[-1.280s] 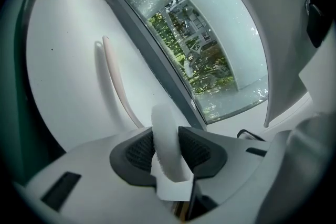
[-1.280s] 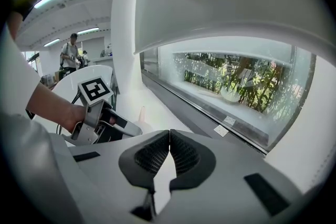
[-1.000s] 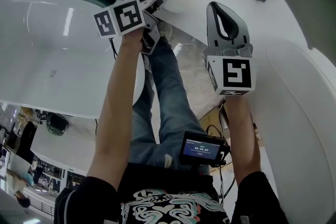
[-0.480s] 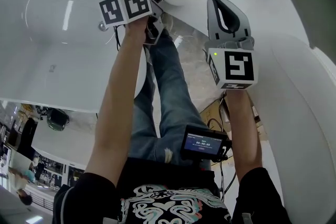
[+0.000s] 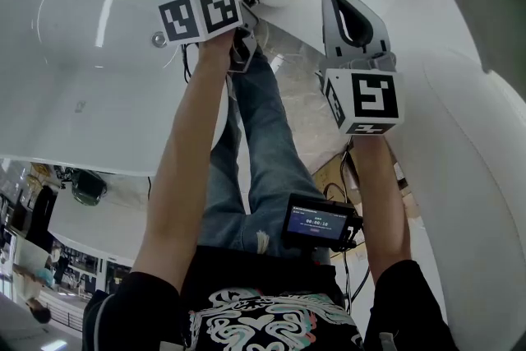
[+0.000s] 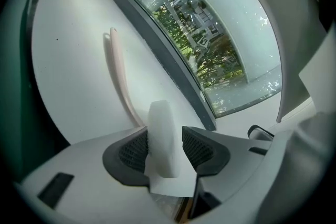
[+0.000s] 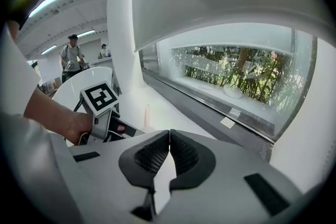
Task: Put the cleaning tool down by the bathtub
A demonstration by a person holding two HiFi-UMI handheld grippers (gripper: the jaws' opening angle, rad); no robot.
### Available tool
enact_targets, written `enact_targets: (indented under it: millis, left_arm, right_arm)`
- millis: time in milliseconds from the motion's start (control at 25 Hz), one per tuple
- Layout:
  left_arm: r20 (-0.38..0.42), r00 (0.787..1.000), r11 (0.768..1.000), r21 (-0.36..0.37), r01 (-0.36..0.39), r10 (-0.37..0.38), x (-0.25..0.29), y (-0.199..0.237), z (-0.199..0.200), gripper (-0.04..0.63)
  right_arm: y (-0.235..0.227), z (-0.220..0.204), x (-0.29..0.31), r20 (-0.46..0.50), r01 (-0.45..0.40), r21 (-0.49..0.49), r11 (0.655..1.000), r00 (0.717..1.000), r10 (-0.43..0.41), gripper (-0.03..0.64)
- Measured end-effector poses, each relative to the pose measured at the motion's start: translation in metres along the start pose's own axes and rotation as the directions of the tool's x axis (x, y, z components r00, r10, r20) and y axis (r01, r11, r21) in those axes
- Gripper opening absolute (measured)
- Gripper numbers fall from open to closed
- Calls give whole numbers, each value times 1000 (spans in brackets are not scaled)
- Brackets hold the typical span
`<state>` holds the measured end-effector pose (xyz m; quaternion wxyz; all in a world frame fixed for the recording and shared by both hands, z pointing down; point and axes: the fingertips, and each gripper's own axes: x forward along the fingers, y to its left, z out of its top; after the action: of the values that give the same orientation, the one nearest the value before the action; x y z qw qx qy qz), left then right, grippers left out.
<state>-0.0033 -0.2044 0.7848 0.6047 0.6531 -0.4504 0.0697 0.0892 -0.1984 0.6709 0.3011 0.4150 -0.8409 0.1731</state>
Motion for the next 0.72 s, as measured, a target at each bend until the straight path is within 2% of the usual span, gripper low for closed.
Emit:
enact_targets:
  millis: [240, 720]
  left_arm:
    - [-9, 1000, 1000, -5, -7, 7, -5, 0, -4, 202]
    - [16, 1000, 1000, 4, -19, 19, -32, -11, -2, 202]
  right_arm:
    - [0, 0, -4, -3, 5, 2, 1000, 1000, -5, 27]
    - [2, 10, -20, 16, 17, 2, 1000, 1000, -17, 26]
